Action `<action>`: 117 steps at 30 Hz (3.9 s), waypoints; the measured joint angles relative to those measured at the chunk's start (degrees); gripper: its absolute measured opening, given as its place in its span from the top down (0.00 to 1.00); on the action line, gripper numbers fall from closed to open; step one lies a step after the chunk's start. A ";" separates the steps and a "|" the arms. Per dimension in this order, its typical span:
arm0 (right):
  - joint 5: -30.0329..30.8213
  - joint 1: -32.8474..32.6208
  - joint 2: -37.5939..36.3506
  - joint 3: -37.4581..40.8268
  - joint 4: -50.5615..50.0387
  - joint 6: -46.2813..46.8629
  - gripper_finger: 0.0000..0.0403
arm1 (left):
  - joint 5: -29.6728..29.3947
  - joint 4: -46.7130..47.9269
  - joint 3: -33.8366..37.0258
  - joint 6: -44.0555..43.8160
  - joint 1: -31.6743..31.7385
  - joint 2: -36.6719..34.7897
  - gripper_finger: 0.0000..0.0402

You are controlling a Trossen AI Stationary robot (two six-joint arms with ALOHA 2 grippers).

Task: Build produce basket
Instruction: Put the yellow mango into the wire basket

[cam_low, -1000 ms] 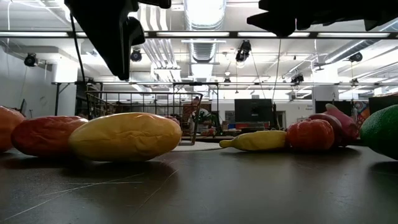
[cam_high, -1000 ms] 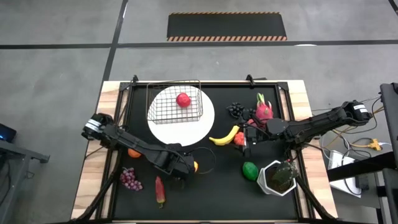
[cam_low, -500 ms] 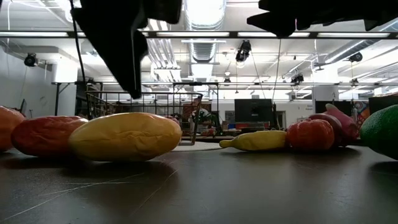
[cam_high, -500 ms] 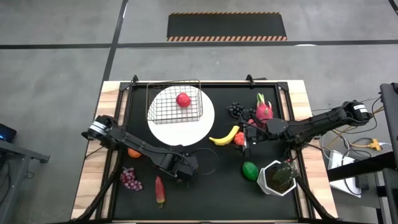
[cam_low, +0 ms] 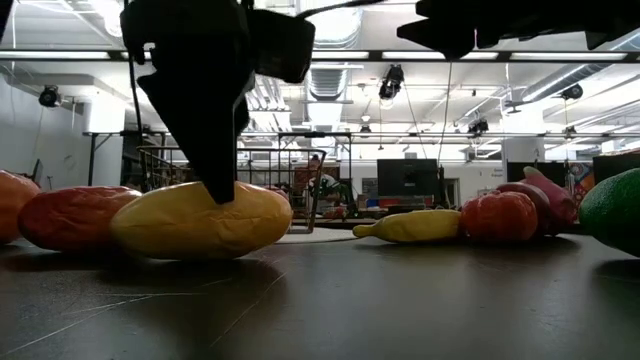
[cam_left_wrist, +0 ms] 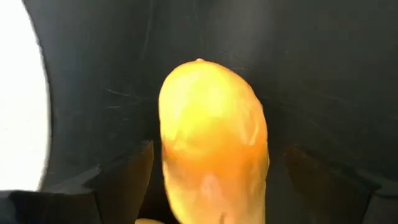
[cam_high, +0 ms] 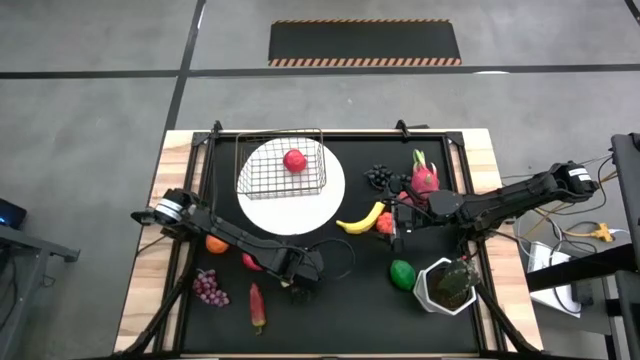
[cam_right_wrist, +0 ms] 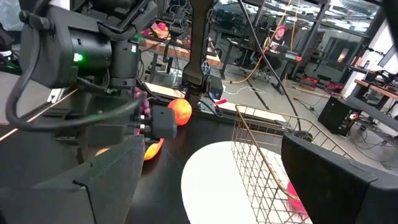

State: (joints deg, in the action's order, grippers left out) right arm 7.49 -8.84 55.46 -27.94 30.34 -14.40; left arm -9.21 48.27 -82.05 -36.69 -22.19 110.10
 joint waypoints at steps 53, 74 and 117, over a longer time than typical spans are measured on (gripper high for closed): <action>1.82 0.02 -0.24 -0.31 -0.57 -1.06 0.11 | -3.26 22.52 -7.99 56.68 34.89 -19.26 0.43; 4.61 0.04 -0.26 -0.66 -2.44 -3.48 0.11 | -0.57 8.04 6.78 73.04 57.19 -13.56 0.38; 4.63 0.13 -0.31 -0.66 -2.65 -4.68 0.11 | -9.79 0.19 7.16 76.29 57.94 -7.30 0.29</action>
State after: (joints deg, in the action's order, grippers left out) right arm 12.12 -8.71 55.16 -28.60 27.69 -19.08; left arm -19.00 48.47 -74.89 39.60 35.75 102.80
